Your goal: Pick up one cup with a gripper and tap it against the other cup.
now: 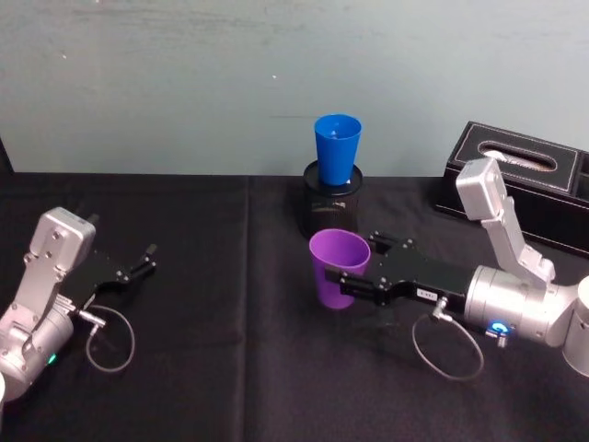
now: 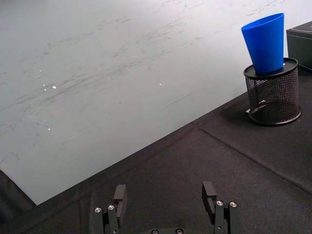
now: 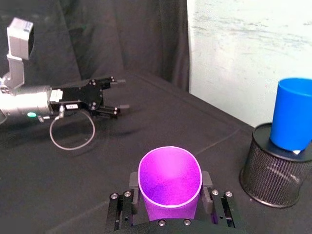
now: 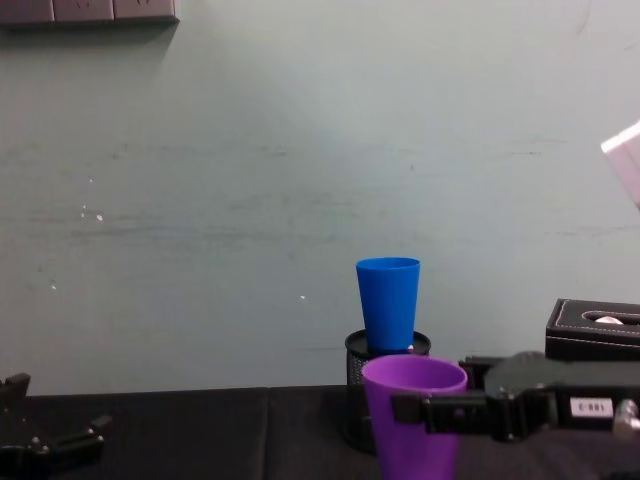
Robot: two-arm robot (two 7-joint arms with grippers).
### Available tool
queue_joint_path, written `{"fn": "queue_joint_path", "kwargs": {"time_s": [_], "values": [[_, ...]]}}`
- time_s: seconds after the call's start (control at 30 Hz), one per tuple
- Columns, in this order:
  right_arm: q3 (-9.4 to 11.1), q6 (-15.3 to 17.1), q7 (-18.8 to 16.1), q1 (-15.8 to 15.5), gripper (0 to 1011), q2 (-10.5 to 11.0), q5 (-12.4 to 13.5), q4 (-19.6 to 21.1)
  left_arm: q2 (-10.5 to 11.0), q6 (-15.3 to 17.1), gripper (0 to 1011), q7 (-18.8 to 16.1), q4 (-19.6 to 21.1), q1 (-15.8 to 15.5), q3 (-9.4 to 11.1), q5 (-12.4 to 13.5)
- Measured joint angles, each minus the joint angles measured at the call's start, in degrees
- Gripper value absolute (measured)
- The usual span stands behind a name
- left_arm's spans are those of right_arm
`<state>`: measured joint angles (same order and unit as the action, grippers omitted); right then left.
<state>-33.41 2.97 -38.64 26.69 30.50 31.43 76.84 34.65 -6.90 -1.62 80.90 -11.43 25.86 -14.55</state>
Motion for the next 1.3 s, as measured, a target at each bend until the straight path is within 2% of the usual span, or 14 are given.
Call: {"fn": "queue_joint_path", "kwargs": {"time_s": [0.67, 1.3], "values": [[0.2, -6.1, -2.9, 0.1, 731, -2.9, -3.0, -7.5, 0.0, 0.0, 1011, 0.0, 0.0, 0.0, 0.0, 0.0], [0.6, -8.0, -4.3, 0.5, 731, -4.4, -5.1, -11.1, 0.0, 0.0, 1011, 0.0, 0.0, 0.0, 0.0, 0.0]]}}
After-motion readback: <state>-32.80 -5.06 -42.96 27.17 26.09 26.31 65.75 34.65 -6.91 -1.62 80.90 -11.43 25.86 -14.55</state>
